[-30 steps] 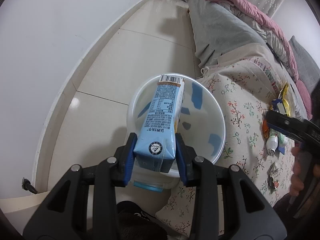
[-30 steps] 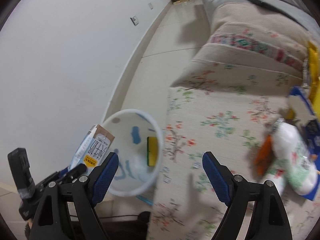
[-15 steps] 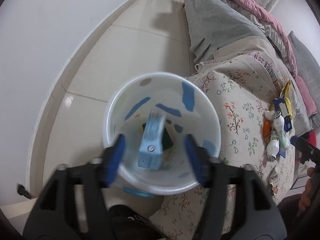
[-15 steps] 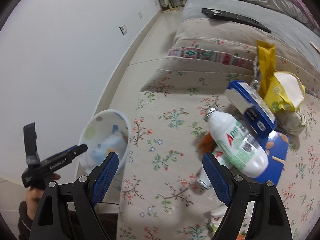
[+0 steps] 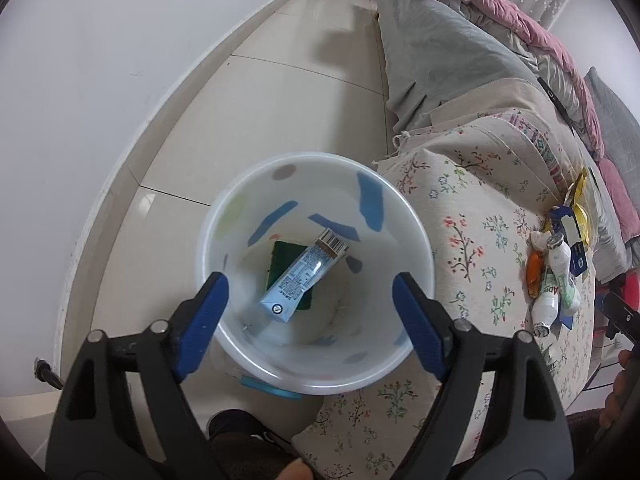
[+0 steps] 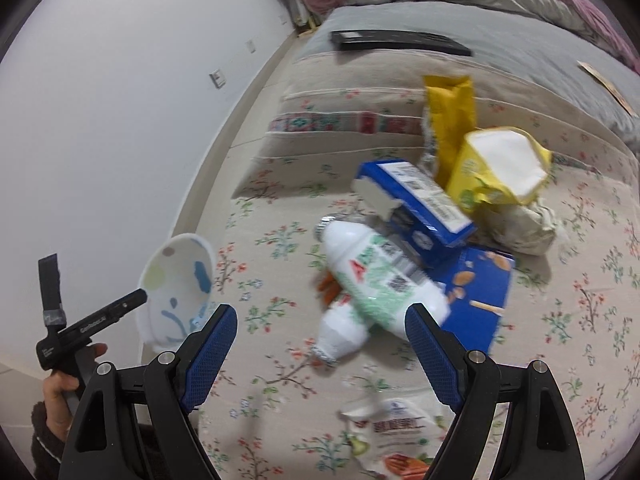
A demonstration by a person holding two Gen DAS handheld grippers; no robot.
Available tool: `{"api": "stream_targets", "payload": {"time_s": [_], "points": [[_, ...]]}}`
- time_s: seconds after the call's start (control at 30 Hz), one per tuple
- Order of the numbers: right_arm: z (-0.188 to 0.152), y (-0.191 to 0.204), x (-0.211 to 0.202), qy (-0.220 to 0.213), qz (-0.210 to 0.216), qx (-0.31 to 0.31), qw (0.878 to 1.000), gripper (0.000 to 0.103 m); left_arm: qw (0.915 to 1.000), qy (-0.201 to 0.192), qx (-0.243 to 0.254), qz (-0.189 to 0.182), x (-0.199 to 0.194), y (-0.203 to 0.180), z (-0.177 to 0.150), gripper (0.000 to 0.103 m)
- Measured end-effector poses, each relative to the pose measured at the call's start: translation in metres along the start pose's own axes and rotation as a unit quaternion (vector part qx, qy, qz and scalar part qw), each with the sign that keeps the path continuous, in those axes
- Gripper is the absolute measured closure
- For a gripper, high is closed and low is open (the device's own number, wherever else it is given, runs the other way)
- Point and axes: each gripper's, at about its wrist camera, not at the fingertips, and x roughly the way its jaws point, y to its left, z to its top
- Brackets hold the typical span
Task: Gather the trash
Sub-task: 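Grasp the blue box with the left tool while the right tool grasps the tissue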
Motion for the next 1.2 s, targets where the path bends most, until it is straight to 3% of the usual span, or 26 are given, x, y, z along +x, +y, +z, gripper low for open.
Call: {"api": "stream_targets", "payload": {"time_s": [0.67,0.93,1.2], "points": [[-0.016,-0.114,-0.042,-0.020,-0.047,0.084,0.995,0.016,0.9970,0.024,0.073,-0.012,0.007,-0.097,-0.006,0.009],[0.008,-0.138,-0.044,-0.022,-0.064,0.097,0.993,0.016,0.9964,0.034,0.073,-0.025,0.009,-0.131,0.008,0.009],[0.041,-0.154,-0.029,-0.010,-0.070,0.104,0.992,0.016,0.9934,0.036,0.078,-0.076,0.010,-0.179,0.033,0.009]]}}
